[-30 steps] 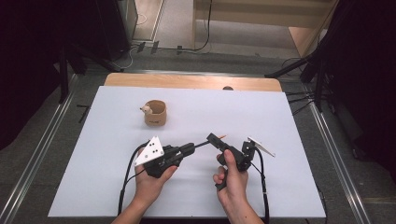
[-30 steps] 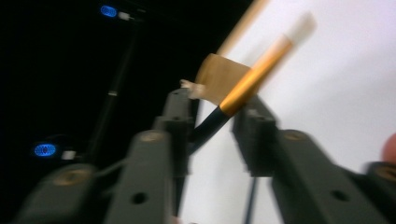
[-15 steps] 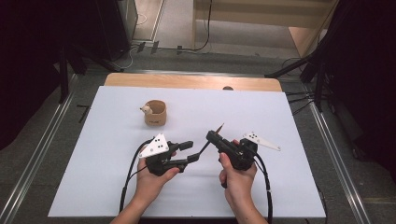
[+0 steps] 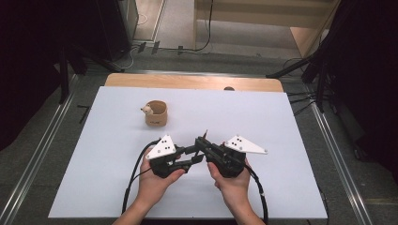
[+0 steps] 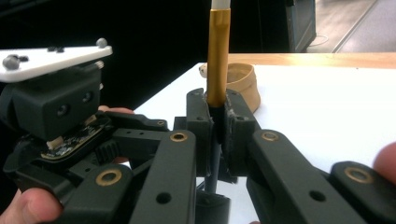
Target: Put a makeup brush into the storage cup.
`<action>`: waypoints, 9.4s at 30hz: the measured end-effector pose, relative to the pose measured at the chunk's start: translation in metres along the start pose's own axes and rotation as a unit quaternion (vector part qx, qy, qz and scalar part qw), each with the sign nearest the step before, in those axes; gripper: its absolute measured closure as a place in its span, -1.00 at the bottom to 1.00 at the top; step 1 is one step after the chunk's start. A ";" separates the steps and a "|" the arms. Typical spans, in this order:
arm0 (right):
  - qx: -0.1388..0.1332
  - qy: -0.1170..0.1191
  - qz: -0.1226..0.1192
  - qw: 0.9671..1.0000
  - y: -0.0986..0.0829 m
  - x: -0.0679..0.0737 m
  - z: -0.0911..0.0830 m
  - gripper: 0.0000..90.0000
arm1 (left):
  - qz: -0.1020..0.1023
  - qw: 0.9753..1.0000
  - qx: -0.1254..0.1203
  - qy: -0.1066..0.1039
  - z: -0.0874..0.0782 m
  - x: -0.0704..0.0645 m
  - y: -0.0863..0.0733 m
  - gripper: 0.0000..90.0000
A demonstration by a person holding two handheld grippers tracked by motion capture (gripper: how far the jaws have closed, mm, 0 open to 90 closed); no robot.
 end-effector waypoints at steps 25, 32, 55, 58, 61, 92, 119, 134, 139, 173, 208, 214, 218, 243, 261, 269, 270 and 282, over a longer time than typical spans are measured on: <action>-0.019 -0.013 -0.026 0.999 0.001 0.003 0.001 0.19 | -0.006 1.000 0.001 -0.005 -0.002 0.001 0.002 0.88; -0.051 -0.043 -0.021 0.998 0.018 -0.008 -0.014 -1.00 | -0.011 1.000 -0.006 0.006 -0.006 0.009 0.001 0.88; -0.036 -0.041 -0.042 0.998 0.018 -0.027 -0.022 -1.00 | -0.021 0.998 -0.028 0.045 -0.026 0.038 0.006 0.89; -0.031 -0.038 -0.045 0.998 0.017 -0.029 -0.021 -1.00 | -0.023 0.998 -0.029 0.054 -0.029 0.043 0.007 0.88; -0.024 -0.033 -0.048 0.998 0.015 -0.031 -0.020 -1.00 | -0.026 0.997 -0.033 0.063 -0.033 0.049 0.008 0.89; -0.007 -0.140 -0.080 0.987 -0.021 -0.105 -0.080 -0.70 | -0.036 0.992 -0.046 0.112 -0.056 0.086 0.011 0.89; -0.014 -0.202 -0.077 0.976 -0.041 -0.156 -0.139 -0.70 | -0.035 0.988 -0.051 0.140 -0.054 0.109 0.016 0.88; -0.007 -0.221 -0.067 0.973 -0.056 -0.173 -0.163 -0.70 | -0.031 0.983 -0.062 0.172 -0.056 0.130 0.020 0.88; -0.005 -0.220 -0.069 0.973 -0.059 -0.173 -0.162 -0.70 | -0.033 0.979 -0.075 0.187 -0.057 0.139 0.024 0.88; -0.004 -0.213 -0.067 0.975 -0.071 -0.176 -0.169 -0.69 | -0.043 0.962 -0.103 0.251 -0.051 0.181 0.025 0.88; -0.017 -0.199 -0.080 0.977 -0.066 -0.165 -0.173 -0.69 | -0.050 0.942 -0.043 0.329 -0.015 0.200 -0.001 0.88; -0.018 -0.200 -0.081 0.976 -0.065 -0.165 -0.173 -0.69 | -0.055 0.942 -0.036 0.328 -0.015 0.200 -0.005 0.83; -0.017 -0.201 -0.081 0.976 -0.066 -0.164 -0.173 -0.69 | -0.055 0.944 -0.039 0.322 -0.014 0.198 -0.005 0.74; -0.014 -0.200 -0.084 0.976 -0.066 -0.161 -0.169 -0.69 | -0.058 0.969 -0.060 0.233 -0.045 0.147 0.009 0.04; -0.010 -0.197 -0.092 0.976 -0.065 -0.158 -0.165 -0.69 | -0.054 0.982 -0.041 0.177 -0.082 0.122 -0.005 -1.00; -0.012 -0.197 -0.094 0.976 -0.064 -0.158 -0.164 -0.69 | -0.051 0.980 -0.045 0.188 -0.102 0.119 -0.011 -1.00; -0.012 -0.197 -0.094 0.976 -0.064 -0.158 -0.165 -0.69 | -0.047 0.979 -0.042 0.192 -0.104 0.118 -0.013 -1.00; -0.012 -0.198 -0.097 0.975 -0.063 -0.157 -0.165 -0.69 | -0.046 0.977 -0.047 0.204 -0.135 0.110 -0.033 -1.00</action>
Point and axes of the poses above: each handheld gripper's, and its own axes: z roughly forward along the jaws, y roughly out of its top, x roughly to its left, the point moved 8 cm from there along z, roughly forward along the jaws, and after that the axes turned 4 degrees about z, right-handed, at the moved point
